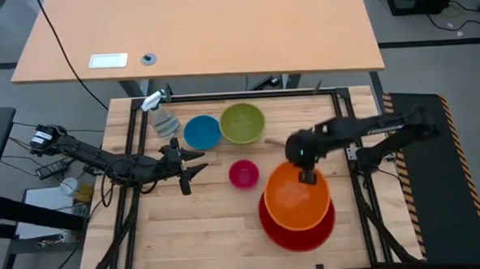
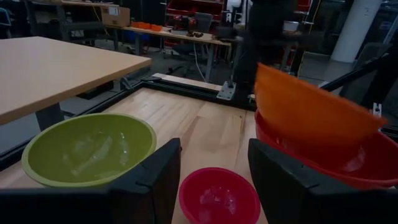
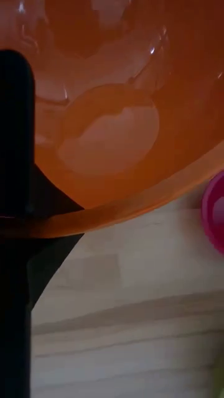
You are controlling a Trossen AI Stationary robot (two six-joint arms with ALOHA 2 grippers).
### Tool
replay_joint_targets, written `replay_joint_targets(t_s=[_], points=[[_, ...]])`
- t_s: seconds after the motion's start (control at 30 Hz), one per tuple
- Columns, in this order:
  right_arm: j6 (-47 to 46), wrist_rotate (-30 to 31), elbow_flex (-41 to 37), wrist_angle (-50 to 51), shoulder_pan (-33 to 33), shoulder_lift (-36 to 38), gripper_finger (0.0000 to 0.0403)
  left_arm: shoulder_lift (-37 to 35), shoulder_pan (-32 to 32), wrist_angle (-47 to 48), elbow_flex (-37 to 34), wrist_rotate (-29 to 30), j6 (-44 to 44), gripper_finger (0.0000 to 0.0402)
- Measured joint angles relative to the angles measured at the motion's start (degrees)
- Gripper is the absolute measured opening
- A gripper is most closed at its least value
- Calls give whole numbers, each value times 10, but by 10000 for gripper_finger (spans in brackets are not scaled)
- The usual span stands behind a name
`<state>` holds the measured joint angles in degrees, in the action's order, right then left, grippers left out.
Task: Nest bowls inside each other
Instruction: Stack the orange bowl on top of the red bowl
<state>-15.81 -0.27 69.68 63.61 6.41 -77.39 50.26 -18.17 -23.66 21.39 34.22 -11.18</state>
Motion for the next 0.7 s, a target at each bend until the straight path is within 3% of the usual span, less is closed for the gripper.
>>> replay_joint_targets(t_s=[0.17,0.4,0.7], points=[[-35,9,-18,-14,55,-53,28,0,0,0,0,0,0,189],[-26,25,-20,-16,78,-129,43,0,0,0,0,0,-2,189],[-14,-25,-9,-10,74,-126,164,0,0,0,0,-26,-2,189]])
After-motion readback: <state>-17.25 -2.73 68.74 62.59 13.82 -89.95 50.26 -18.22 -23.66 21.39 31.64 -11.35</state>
